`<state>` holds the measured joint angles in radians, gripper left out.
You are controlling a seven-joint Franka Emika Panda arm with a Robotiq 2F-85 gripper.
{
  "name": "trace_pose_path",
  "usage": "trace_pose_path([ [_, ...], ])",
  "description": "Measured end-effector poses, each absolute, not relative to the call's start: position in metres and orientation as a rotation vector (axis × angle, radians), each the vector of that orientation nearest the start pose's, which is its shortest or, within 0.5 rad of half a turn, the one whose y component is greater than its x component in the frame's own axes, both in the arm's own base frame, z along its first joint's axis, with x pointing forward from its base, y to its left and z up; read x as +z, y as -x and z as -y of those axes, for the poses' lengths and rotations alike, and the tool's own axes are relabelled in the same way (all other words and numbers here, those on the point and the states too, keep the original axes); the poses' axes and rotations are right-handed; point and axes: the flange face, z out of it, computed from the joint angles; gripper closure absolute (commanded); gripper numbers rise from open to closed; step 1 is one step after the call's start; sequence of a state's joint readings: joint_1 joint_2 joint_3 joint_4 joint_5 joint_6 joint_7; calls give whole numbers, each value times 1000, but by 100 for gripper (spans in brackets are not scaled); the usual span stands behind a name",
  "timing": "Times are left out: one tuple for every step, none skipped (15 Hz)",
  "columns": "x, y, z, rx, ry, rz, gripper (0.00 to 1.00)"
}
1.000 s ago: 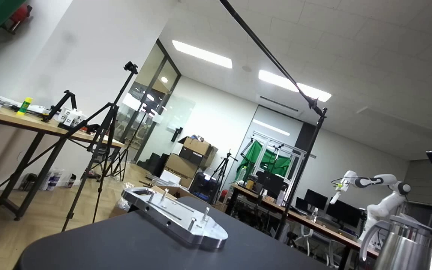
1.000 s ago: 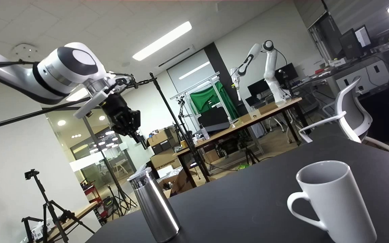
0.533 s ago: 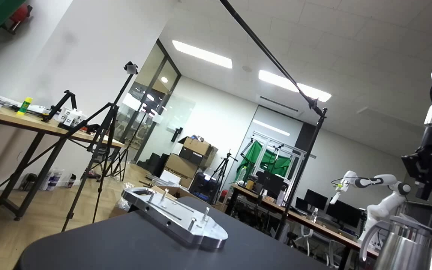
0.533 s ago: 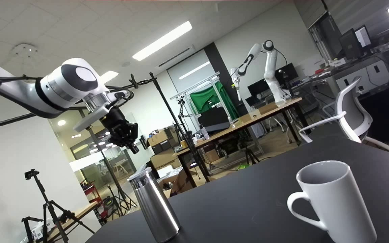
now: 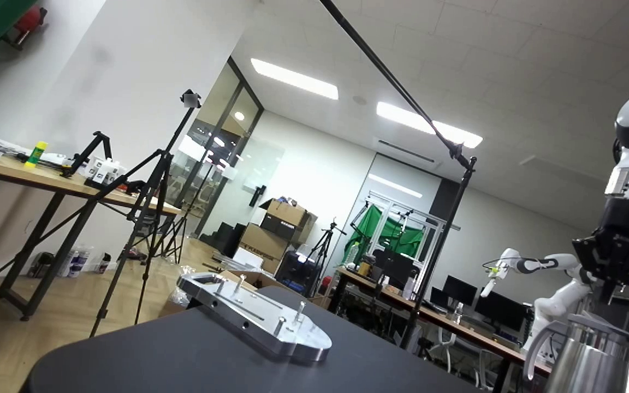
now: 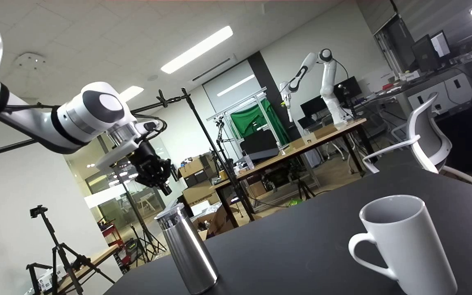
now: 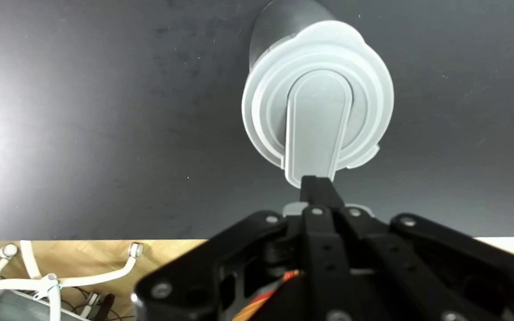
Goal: Close the lid at the top of the thermos flask
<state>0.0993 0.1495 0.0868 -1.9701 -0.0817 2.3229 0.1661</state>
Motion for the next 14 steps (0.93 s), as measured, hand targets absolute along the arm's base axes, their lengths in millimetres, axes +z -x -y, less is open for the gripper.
trace_pose_path([
  [414, -598, -109, -329, 3138, 105, 100],
  [411, -599, -109, -330, 3136, 104, 100],
  [409, -600, -109, -333, 3135, 106, 100],
  [407, -601, -108, -335, 3133, 109, 100],
  [406, -602, -108, -337, 3132, 113, 100],
  [404, -602, -109, -340, 3131, 116, 100],
  [403, -603, -109, -343, 3130, 120, 100],
  [403, -603, -109, -344, 3130, 123, 100],
  [402, -603, -109, -344, 3130, 124, 100],
  [401, -603, -109, -342, 3129, 125, 100],
  [401, -603, -109, -339, 3128, 125, 100],
  [399, -604, -109, -335, 3127, 126, 100],
  [398, -604, -109, -330, 3126, 127, 100],
  [396, -604, -109, -322, 3122, 126, 100],
])
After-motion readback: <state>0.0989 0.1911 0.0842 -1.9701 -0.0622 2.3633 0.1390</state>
